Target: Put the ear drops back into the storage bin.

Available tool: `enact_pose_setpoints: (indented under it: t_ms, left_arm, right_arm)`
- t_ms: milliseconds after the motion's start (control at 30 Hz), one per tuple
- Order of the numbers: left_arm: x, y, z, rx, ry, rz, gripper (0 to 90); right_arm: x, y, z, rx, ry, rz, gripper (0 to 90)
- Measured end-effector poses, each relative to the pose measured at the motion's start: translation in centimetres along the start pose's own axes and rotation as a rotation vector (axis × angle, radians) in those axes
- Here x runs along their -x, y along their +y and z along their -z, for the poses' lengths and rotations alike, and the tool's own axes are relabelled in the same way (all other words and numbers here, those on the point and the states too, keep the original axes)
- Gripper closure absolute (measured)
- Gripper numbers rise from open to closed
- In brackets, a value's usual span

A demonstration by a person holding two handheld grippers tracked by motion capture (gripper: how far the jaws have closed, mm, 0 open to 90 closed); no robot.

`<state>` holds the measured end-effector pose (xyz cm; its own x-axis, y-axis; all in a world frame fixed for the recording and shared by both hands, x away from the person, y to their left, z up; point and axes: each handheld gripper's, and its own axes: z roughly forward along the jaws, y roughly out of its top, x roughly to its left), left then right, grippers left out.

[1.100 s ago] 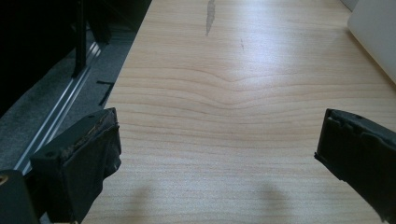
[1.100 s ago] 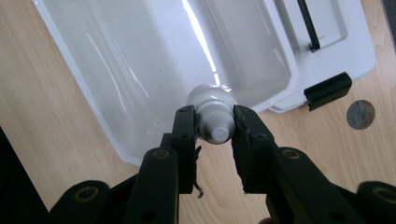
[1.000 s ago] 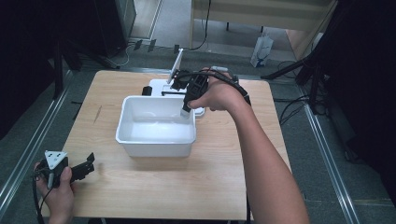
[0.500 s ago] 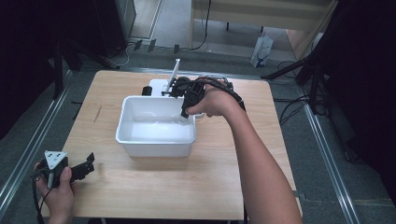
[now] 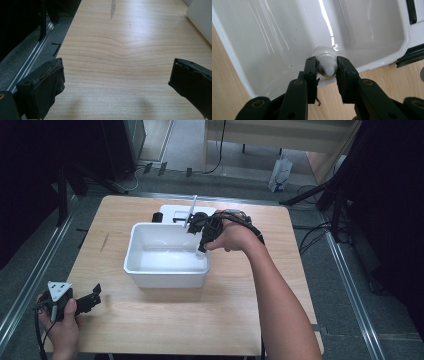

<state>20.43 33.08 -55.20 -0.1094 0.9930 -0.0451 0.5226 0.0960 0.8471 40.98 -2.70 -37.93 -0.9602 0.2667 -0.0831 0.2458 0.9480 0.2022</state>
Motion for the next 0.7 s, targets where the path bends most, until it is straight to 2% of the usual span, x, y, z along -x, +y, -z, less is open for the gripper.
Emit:
enact_pose_setpoints:
  t_ms: [100, 167, 500, 700]
  left_arm:
    - [0.0, 0.0, 0.0, -0.001, -0.001, 0.002, 0.6]
    - [0.0, 0.0, 0.0, 0.000, -0.001, 0.002, 0.6]
    - [0.0, 0.0, 0.0, 0.003, -0.001, 0.003, 0.6]
    - [0.0, 0.0, 0.0, 0.003, 0.000, 0.003, 0.6]
  right_arm:
    - [0.0, 0.0, -0.2, 0.007, 0.004, -0.001, 71.8]
    - [-0.1, 0.1, -0.4, 0.005, -0.002, 0.017, 71.8]
    - [-0.9, 0.7, -2.1, -0.058, -0.042, 0.128, 71.7]
    - [-1.3, 0.6, -3.2, -0.076, -0.055, 0.191, 71.7]
